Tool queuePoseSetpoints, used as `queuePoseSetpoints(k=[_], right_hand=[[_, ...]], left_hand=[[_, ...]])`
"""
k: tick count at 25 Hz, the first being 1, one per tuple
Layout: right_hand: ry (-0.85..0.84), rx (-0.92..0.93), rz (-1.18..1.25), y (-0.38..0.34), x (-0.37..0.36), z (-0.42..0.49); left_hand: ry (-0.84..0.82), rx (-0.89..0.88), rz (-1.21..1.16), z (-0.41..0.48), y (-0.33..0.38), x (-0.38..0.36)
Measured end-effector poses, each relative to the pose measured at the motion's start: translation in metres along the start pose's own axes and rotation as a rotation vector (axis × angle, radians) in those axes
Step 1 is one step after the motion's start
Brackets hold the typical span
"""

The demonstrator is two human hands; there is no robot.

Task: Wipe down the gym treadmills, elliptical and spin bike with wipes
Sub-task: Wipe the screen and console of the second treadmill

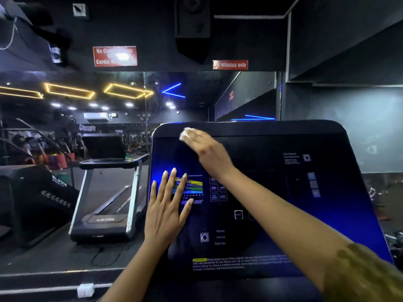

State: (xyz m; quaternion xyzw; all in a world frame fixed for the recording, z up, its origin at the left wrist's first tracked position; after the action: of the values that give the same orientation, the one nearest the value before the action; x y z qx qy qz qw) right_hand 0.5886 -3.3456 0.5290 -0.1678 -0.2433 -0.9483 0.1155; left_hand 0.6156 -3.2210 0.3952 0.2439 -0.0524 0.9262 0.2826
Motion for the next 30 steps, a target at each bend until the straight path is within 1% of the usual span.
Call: queuePoseSetpoints(k=[2, 3, 6, 8, 11, 13, 14, 15, 16, 20, 21, 22, 24, 27, 30], right_hand=[[-0.113, 0.058, -0.009, -0.011, -0.019, 0.015], [-0.125, 0.061, -0.018, -0.011, -0.022, 0.013], [-0.011, -0.016, -0.059, 0.013, -0.006, -0.011], [-0.002, -0.158, -0.114, 0.044, 0.008, -0.036], [0.030, -0.431, -0.136, 0.090, 0.036, -0.076], [0.039, -0.573, -0.140, 0.107, 0.052, -0.087], [0.041, -0.611, -0.131, 0.107, 0.053, -0.083], [0.034, -0.608, -0.117, 0.100, 0.051, -0.075], [0.013, -0.562, -0.110, 0.088, 0.042, -0.064], [-0.125, -0.268, -0.098, 0.023, -0.001, -0.013], [-0.163, -0.222, -0.104, 0.019, -0.004, -0.006], [-0.205, -0.218, -0.111, 0.025, -0.001, -0.004], [-0.214, -0.298, -0.148, 0.055, 0.011, -0.016], [-0.149, -0.452, -0.216, 0.111, 0.036, -0.058], [-0.105, -0.597, -0.232, 0.151, 0.064, -0.094]], left_hand=[[0.016, -0.005, 0.021, 0.001, 0.000, -0.001], [0.026, -0.006, 0.022, 0.001, 0.000, 0.001], [0.043, -0.012, 0.014, 0.001, 0.001, 0.004], [0.041, -0.013, 0.014, 0.000, 0.002, 0.004], [0.035, -0.003, 0.011, -0.001, 0.002, 0.004], [0.029, -0.001, 0.015, 0.000, 0.004, 0.005], [0.025, 0.001, 0.018, 0.001, 0.005, 0.005], [0.022, 0.003, 0.020, 0.001, 0.005, 0.005], [0.018, 0.003, 0.020, 0.000, 0.005, 0.005], [0.014, -0.003, 0.027, 0.000, 0.004, 0.006], [0.014, -0.006, 0.026, 0.000, 0.004, 0.006], [0.016, -0.008, 0.025, 0.000, 0.004, 0.007], [0.022, -0.011, 0.023, 0.000, 0.004, 0.006], [0.031, -0.006, 0.012, 0.000, 0.004, 0.006], [0.038, -0.009, 0.007, 0.000, 0.005, 0.006]])
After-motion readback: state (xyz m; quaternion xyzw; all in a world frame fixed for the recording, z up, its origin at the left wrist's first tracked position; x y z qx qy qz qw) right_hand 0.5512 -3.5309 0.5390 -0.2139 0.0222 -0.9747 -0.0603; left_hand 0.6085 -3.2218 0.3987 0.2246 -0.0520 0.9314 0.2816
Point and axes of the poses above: each hand's wrist, its own z-axis towards the middle knuckle, its own x-axis out of the back of the hand, y = z × x, the point moved 3 cm from there along z, towards the middle knuckle, and after that the axes turned 6 degrees about x, right-handed, at the moved point
